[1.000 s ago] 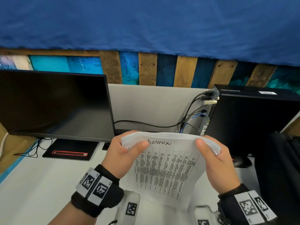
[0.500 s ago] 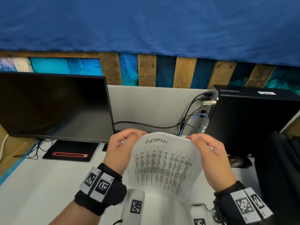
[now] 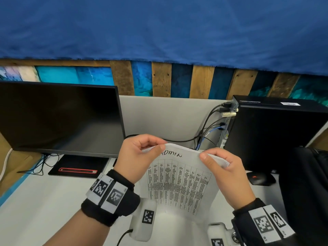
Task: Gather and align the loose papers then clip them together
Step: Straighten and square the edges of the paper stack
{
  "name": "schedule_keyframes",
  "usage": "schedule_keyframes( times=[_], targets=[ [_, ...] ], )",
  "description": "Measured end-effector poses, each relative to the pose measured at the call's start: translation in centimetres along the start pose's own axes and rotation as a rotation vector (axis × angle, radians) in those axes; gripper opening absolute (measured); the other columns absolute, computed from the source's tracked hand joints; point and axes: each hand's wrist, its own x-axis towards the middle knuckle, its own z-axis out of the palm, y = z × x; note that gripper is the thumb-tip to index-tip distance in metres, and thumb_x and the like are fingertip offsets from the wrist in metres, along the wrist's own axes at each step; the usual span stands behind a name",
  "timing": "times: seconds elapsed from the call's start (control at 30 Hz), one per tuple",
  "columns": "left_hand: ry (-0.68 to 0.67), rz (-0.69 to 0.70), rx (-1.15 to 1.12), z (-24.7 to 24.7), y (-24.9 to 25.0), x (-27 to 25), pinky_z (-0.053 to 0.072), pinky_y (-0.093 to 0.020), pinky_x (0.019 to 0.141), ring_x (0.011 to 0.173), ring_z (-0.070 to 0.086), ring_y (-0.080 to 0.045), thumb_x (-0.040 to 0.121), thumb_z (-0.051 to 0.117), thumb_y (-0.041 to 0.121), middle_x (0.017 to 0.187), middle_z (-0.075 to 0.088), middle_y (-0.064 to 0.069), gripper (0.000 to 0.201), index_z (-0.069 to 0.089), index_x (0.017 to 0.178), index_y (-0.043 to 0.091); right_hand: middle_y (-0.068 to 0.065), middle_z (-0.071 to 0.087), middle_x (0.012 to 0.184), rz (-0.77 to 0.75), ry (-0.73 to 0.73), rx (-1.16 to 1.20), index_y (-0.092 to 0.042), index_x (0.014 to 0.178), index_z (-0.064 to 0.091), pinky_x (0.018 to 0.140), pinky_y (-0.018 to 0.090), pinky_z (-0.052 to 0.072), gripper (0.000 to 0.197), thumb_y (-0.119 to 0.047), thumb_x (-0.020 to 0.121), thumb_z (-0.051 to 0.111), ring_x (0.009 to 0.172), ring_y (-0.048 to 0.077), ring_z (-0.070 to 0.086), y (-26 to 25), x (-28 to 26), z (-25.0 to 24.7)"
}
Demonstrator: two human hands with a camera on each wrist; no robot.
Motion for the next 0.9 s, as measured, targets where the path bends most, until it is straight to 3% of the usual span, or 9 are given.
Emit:
schedule_keyframes(
  times=[0.1,0.23,0.33,0.5,0.57,0.63,0.7,0.8,0.9],
  targets=[
    [-0.005,-0.001,0.024,-0.2,-0.1,0.1,0.057,-0.028,0.074,0.076,0.072,-0.014,0.076,0.073,0.006,0.079,0.077,0.0,0.01,0.076,0.077,0.015,-0.006,0.07,0.068,-0.002,-0.007,-0.02,-0.019,0.071,0.072,0.056,0.014,0.049,0.016,-0.016,0.086,0.067,0.061,0.001,0.063,0.2,0.0,-0.2],
    [-0.05,0.044,0.096,-0.5,-0.2,-0.2,0.056,-0.02,0.074,0.08,0.071,-0.006,0.079,0.072,0.012,0.083,0.077,0.008,0.012,0.077,0.08,0.023,-0.011,0.07,0.069,-0.009,-0.003,-0.041,-0.02,0.073,0.072,0.058,0.012,0.048,0.018,-0.013,0.087,0.064,0.063,-0.001,0.063,0.1,0.1,-0.4],
    [-0.001,0.02,0.064,-0.7,-1.0,-0.2,0.053,-0.015,0.071,0.079,0.069,-0.002,0.08,0.07,0.012,0.086,0.076,0.009,0.017,0.075,0.08,0.028,-0.013,0.07,0.068,-0.021,-0.017,-0.06,-0.017,0.073,0.072,0.057,0.009,0.047,0.018,-0.011,0.088,0.063,0.062,-0.002,0.063,-0.1,0.2,-0.3],
    [0.002,-0.04,-0.106,-0.9,-1.1,-0.1,0.055,-0.02,0.07,0.078,0.071,-0.008,0.08,0.069,0.008,0.083,0.078,0.003,0.012,0.071,0.082,0.019,-0.015,0.069,0.068,-0.059,-0.028,-0.098,-0.018,0.073,0.071,0.057,0.007,0.046,0.019,-0.01,0.088,0.061,0.062,-0.004,0.062,-0.6,0.7,-0.4],
    [-0.021,-0.074,-0.156,-1.1,-1.1,0.2,0.057,-0.025,0.07,0.078,0.071,-0.014,0.075,0.076,0.015,0.082,0.077,0.001,0.01,0.073,0.081,0.022,-0.016,0.069,0.067,-0.059,-0.022,-0.087,-0.018,0.073,0.07,0.057,0.006,0.046,0.02,-0.009,0.088,0.061,0.061,-0.006,0.062,-0.8,0.9,-0.6],
    [-0.095,-0.155,-0.221,-1.6,-1.6,0.5,0.058,-0.035,0.072,0.081,0.071,-0.022,0.065,0.079,0.026,0.086,0.076,-0.004,0.02,0.075,0.085,0.023,-0.015,0.07,0.068,-0.045,-0.005,-0.072,-0.018,0.074,0.071,0.059,0.006,0.047,0.02,-0.009,0.088,0.061,0.063,-0.005,0.063,-0.8,1.2,-0.9],
    [-0.223,-0.279,-0.318,-1.7,-2.0,0.7,0.059,-0.04,0.074,0.088,0.072,-0.03,0.068,0.078,0.023,0.096,0.075,-0.015,0.032,0.073,0.098,0.012,-0.009,0.073,0.073,-0.008,0.019,-0.052,-0.017,0.077,0.073,0.064,0.014,0.051,0.017,-0.012,0.088,0.062,0.068,0.001,0.066,-0.6,1.4,-1.2],
    [-0.319,-0.375,-0.344,-1.3,-2.4,0.4,0.058,-0.039,0.08,0.095,0.071,-0.032,0.081,0.062,0.023,0.103,0.074,-0.019,0.032,0.069,0.104,0.003,0.006,0.073,0.081,0.071,0.055,-0.008,-0.017,0.079,0.074,0.074,0.041,0.056,0.014,-0.016,0.087,0.063,0.076,0.02,0.069,-0.1,1.8,-1.5],
    [-0.306,-0.373,-0.346,-0.9,-2.8,0.2,0.056,-0.042,0.084,0.096,0.071,-0.032,0.083,0.054,0.03,0.104,0.073,-0.019,0.037,0.069,0.103,0.003,0.009,0.072,0.082,0.084,0.088,-0.021,-0.017,0.079,0.073,0.075,0.046,0.056,0.013,-0.017,0.087,0.063,0.074,0.023,0.069,-0.1,2.0,-1.6]
  ],
)
